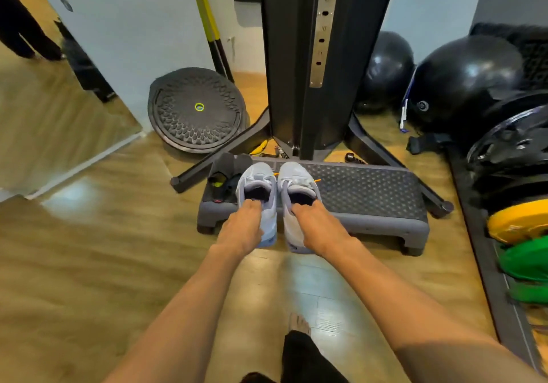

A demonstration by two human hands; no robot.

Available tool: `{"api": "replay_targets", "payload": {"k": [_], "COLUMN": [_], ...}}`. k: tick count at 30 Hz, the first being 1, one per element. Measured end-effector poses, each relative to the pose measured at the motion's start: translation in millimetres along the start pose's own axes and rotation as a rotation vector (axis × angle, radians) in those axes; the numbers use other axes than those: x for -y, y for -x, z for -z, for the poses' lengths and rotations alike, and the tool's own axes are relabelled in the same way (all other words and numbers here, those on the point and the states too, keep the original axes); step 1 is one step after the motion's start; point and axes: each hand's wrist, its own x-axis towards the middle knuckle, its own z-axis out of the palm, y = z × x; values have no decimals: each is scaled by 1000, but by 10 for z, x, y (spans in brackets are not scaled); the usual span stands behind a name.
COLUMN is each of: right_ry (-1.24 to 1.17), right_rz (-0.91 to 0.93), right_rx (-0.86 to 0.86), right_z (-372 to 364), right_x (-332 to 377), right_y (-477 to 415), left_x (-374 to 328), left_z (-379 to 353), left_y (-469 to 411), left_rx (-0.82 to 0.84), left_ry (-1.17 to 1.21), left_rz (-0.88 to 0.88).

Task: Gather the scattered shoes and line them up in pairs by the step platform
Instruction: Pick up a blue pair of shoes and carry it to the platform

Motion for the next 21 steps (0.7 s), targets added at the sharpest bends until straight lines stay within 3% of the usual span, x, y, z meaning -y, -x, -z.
{"api": "replay_targets", "payload": {"k": [13,17,21], "right_ry": [-6,-182,-143], "right_rz": [-151,-217,-316], "right_rx": [26,-37,20], "right_z": [-557,-851,-1170], "right_x": [-552,-676,-806], "right_y": [-2525,-3034,-3367], "left_x": [742,969,1138], "left_z": [-871,-1174,-1446], "left_y": [-2521,-3031,-3346], "left_rx": [89,121,149], "left_ry": [-70,-96,-120], "left_rz": [-136,-123,-146]}}
